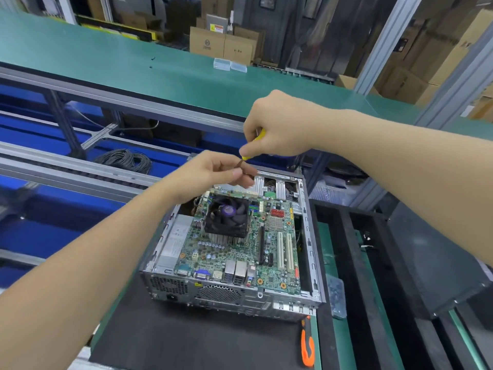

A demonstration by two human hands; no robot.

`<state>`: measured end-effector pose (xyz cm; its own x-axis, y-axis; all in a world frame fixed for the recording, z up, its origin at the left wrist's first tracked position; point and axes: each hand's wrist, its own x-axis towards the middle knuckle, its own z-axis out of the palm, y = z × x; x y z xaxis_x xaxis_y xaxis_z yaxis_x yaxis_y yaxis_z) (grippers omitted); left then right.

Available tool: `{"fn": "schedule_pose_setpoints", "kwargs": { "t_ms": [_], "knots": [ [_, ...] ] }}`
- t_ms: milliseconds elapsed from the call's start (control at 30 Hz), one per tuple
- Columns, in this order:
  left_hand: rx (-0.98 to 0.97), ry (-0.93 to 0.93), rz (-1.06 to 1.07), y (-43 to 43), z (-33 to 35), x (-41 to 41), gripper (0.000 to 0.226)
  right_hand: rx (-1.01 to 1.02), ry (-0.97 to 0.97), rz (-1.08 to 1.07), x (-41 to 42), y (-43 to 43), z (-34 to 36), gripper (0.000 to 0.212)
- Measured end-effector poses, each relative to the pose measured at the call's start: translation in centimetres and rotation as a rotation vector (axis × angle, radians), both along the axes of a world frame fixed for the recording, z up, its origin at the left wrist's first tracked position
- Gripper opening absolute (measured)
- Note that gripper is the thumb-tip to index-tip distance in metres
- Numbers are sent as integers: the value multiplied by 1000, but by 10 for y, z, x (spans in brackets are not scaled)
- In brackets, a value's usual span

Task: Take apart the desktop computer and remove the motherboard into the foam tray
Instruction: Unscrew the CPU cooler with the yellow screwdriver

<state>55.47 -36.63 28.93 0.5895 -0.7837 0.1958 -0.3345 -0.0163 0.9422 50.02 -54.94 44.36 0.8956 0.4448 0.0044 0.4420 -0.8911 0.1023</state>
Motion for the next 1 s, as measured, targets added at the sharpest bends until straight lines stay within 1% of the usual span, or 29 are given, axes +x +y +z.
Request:
{"fn": "schedule_pose_setpoints", "kwargs": {
  "t_ms": [100, 233, 333, 433, 500, 600, 667, 767, 800, 867, 1000],
  "knots": [
    [100, -71, 121, 25, -1, 17, 29, 101, 10, -77, 10, 16, -6, 35],
    [228, -90, 104, 50, -21, 24, 36, 211, 89, -158, 27, 45, -20, 23],
    [193, -71, 136, 54, -41, 25, 41, 205, 138, -212, 40, 64, -32, 22],
    [134, -20, 172, 55, -62, 29, 25, 193, 171, -261, 51, 72, -38, 25],
    [139, -33, 166, 57, -73, 32, 24, 183, 191, -281, 56, 75, -38, 26],
    [173, -152, 204, 55, -80, 35, 34, 148, 206, -291, 58, 79, -39, 29],
    [148, -208, 280, 50, -82, 37, 36, 139, 208, -300, 58, 81, -42, 31],
    [175, -352, 355, 40, -82, 37, 42, 139, 214, -315, 57, 82, -46, 31],
    [189, -372, 350, 39, -82, 37, 43, 138, 220, -321, 56, 82, -46, 31],
    [224, -355, 315, 40, -83, 37, 43, 137, 231, -325, 55, 81, -47, 31],
    [233, -293, 241, 46, -86, 38, 34, 145, 223, -329, 53, 77, -49, 30]
  ]
}}
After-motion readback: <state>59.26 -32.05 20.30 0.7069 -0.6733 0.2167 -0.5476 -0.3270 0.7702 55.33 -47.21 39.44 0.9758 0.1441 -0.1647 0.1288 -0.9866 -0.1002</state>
